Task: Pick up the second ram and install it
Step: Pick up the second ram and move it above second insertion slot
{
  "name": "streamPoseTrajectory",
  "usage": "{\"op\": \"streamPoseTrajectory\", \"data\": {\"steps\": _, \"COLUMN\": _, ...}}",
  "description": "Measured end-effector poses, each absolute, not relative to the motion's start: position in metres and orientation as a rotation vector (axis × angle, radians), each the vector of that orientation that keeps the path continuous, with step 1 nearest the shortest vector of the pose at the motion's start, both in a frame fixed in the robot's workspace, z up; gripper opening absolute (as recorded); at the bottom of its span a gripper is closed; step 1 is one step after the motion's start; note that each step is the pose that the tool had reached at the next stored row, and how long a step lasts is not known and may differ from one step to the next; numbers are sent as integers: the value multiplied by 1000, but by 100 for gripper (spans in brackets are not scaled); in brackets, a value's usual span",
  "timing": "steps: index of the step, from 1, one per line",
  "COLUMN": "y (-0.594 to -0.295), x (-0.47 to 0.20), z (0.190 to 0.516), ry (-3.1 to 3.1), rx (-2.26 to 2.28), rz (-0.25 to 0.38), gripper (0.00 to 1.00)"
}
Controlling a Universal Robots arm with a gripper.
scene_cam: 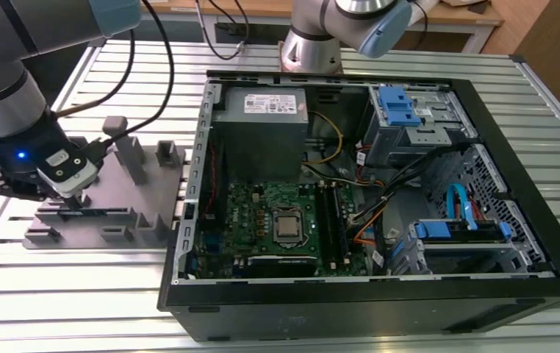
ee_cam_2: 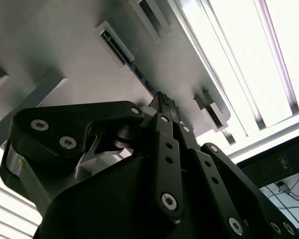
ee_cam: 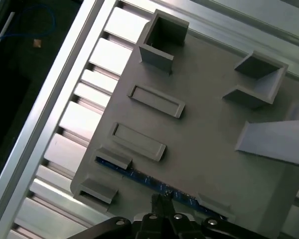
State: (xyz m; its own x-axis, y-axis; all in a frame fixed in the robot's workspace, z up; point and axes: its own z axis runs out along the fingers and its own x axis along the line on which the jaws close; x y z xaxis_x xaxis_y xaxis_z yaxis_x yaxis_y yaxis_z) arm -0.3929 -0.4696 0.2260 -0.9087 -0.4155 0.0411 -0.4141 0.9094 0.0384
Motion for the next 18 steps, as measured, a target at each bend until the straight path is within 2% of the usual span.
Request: {"op": "streamPoseTrajectory", "data": {"steps": 18, "y": -470, "x": -393, "z": 226, "ry": -2957, "rx": 900, "rz": -38, "gripper": 11}}
